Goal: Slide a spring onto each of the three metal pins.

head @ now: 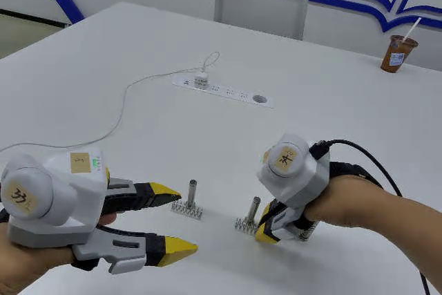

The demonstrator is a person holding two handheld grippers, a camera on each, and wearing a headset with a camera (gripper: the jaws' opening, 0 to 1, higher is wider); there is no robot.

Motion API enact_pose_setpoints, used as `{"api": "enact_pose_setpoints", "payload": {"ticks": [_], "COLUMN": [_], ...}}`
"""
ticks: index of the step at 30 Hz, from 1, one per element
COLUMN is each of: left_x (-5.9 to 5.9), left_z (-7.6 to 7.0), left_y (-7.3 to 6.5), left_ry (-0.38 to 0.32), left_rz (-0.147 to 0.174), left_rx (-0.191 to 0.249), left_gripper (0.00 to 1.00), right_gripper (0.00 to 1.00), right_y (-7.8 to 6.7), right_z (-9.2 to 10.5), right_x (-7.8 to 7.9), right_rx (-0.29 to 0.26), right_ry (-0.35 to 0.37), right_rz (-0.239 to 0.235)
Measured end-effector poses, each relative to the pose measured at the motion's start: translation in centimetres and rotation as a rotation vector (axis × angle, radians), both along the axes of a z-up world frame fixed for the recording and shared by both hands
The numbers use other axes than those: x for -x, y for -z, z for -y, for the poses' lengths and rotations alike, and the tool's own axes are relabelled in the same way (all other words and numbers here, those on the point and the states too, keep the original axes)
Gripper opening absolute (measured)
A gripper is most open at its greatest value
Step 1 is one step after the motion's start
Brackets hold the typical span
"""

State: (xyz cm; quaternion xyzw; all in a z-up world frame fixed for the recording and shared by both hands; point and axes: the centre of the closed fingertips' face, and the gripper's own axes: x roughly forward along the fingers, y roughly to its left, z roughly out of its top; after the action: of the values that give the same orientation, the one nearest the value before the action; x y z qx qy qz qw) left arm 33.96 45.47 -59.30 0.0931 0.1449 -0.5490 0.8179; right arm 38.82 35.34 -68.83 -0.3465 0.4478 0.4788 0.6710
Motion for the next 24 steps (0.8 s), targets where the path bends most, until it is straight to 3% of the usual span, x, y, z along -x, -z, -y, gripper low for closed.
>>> {"api": "enact_pose_setpoints", "payload": {"ticks": [10,20,24], "left_x": [0.2,0.8,0.9], "left_z": [0.3,2.5,3.2], "left_y": [0.0,0.5,0.8], "left_ry": [0.014,0.101,0.138], "left_rz": [0.003,0.01,0.014], "left_rx": [-0.008,-0.044,-0.06], "left_gripper": [0.47,0.46,0.46], "right_gripper": [0.11,0.11,0.11], "right_y": [-0.5,-2.6,-4.1], "right_z": [0.1,0.3,-0.3], "right_x": [0.5,2.3,3.5], "right_rx": [-0.006,-0.007,-0.022], "right_ry": [0.011,-0.012,-0.029], "right_rz": [-0.004,0.004,-0.004]}}
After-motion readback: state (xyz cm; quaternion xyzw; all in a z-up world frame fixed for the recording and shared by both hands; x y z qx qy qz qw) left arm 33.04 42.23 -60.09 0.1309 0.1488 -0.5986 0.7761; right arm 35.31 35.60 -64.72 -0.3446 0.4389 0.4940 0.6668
